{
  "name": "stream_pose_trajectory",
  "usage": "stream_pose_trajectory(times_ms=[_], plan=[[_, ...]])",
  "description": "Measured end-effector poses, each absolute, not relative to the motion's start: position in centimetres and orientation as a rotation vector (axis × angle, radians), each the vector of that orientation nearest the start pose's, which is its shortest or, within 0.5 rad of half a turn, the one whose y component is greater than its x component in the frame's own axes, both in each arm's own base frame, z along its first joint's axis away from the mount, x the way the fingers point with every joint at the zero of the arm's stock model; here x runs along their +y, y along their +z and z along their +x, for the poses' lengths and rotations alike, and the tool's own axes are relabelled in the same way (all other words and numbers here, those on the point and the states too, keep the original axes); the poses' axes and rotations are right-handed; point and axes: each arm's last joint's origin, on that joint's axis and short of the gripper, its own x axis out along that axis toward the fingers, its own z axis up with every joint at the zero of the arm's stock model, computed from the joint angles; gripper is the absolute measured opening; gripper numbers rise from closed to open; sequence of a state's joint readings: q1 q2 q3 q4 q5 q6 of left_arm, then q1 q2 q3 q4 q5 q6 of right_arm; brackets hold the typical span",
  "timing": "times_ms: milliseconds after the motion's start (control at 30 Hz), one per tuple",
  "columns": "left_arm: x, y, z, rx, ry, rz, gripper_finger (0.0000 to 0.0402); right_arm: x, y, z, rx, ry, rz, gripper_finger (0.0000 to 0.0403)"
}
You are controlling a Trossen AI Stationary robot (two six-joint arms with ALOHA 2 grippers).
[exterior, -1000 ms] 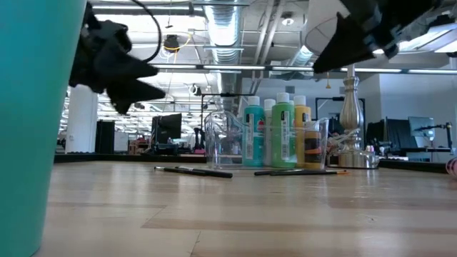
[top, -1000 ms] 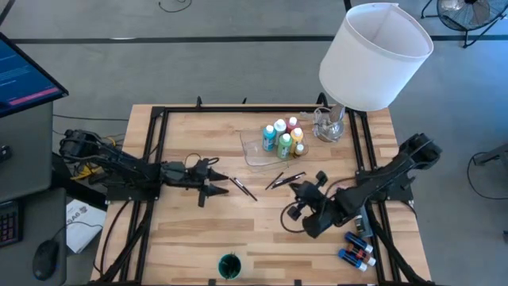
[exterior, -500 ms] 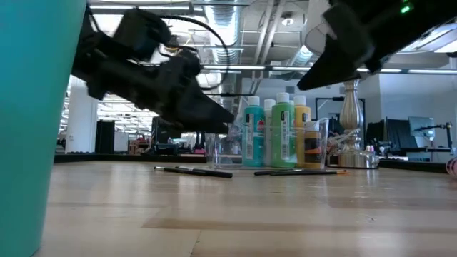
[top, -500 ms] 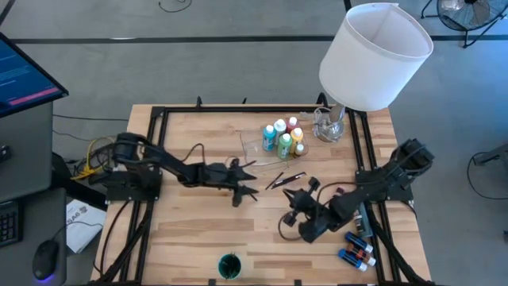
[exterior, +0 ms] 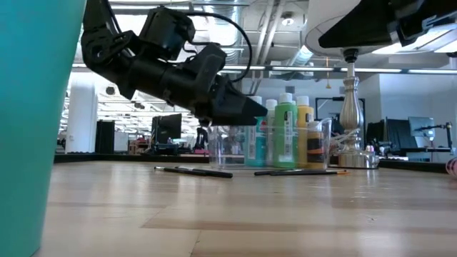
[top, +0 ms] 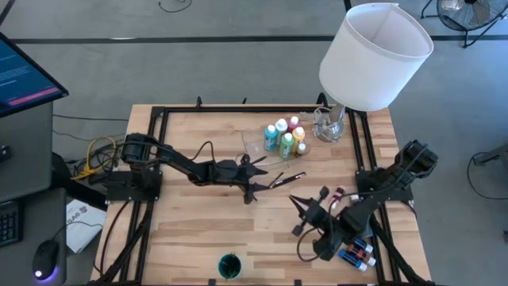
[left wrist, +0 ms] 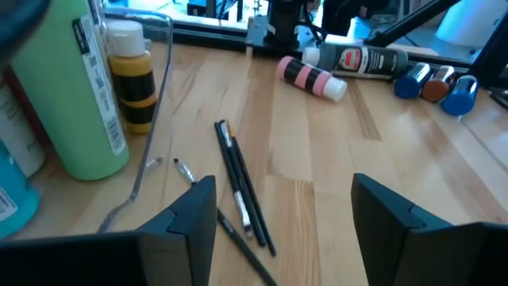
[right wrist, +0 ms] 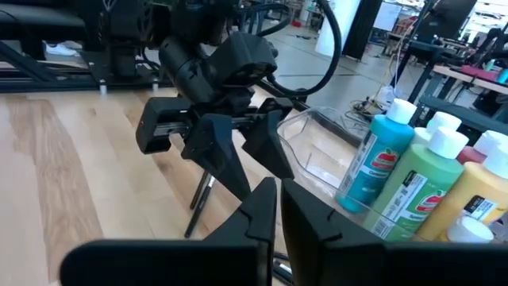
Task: Pick & Place Paint Supplies
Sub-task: Adjust the silver paintbrushes on the table
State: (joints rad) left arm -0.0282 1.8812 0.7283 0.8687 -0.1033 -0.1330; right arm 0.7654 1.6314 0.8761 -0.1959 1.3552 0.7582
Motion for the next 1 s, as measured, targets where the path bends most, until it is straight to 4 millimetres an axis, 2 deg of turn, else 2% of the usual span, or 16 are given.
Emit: stream_pose_trajectory(times_ms=[300,1000], plan=[[-1.3,12.7,34.9,0.31,0.098,-0.123,0.0215,18.6,18.2,23.5,0.231,-0.66,-0.118,0.0014],[0.3,12.1,34.7,0.365,0.21,-0.13,0.0221,18.6,18.2,23.4,0.233,-0.659,-0.121,0.0014]])
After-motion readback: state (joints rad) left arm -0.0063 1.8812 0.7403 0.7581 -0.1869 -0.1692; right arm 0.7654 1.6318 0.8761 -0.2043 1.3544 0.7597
